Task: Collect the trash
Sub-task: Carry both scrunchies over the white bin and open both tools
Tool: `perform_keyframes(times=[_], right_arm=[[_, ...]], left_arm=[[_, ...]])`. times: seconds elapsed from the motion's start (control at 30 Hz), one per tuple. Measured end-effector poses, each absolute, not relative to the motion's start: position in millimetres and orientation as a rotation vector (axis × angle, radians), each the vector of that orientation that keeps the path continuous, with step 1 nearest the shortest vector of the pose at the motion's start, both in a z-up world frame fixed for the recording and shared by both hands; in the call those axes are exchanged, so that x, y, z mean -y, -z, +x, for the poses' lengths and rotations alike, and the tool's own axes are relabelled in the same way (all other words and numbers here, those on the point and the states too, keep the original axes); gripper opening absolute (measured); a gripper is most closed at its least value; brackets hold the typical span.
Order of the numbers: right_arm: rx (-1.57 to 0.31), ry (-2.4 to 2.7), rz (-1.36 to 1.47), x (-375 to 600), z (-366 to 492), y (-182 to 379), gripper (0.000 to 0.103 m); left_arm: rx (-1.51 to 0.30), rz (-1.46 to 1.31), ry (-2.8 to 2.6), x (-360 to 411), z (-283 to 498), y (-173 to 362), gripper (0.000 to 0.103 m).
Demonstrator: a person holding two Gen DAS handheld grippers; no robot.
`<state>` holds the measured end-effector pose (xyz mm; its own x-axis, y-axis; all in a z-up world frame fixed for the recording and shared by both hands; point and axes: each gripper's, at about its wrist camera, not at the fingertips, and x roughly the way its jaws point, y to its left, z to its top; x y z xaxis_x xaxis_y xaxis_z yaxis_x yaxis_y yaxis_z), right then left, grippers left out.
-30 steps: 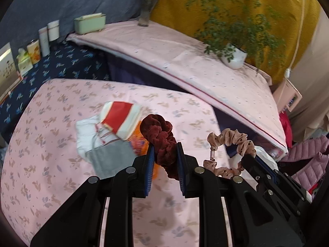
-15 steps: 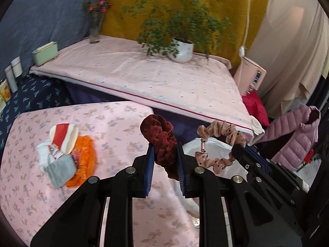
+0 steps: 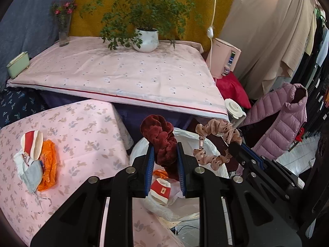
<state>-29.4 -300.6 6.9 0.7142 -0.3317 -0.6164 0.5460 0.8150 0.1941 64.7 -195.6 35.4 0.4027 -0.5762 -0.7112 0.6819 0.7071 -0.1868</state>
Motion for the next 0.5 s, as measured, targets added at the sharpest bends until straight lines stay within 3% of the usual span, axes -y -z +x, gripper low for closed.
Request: perform_keyframes(times=[0.13,0.2,0.5], right_arm=[[-0.605,0.517,0.392,309.1,-35.0,-1.3,0.007],[-0.608,0.522,0.399,312.3,-36.4,1.2,0.007],[-0.615,0.527,0.395,314.1,-34.5,4.2,0.011]], left_arm=[[-0.830,0.156,0.812,207.1,59.3,-32.8,0.025],[-0.826,0.153,0.808,208.8,58.5,-32.2,0.037],[-0.837,0.150,0.778,206.9,63.4,-27.4,0.043]])
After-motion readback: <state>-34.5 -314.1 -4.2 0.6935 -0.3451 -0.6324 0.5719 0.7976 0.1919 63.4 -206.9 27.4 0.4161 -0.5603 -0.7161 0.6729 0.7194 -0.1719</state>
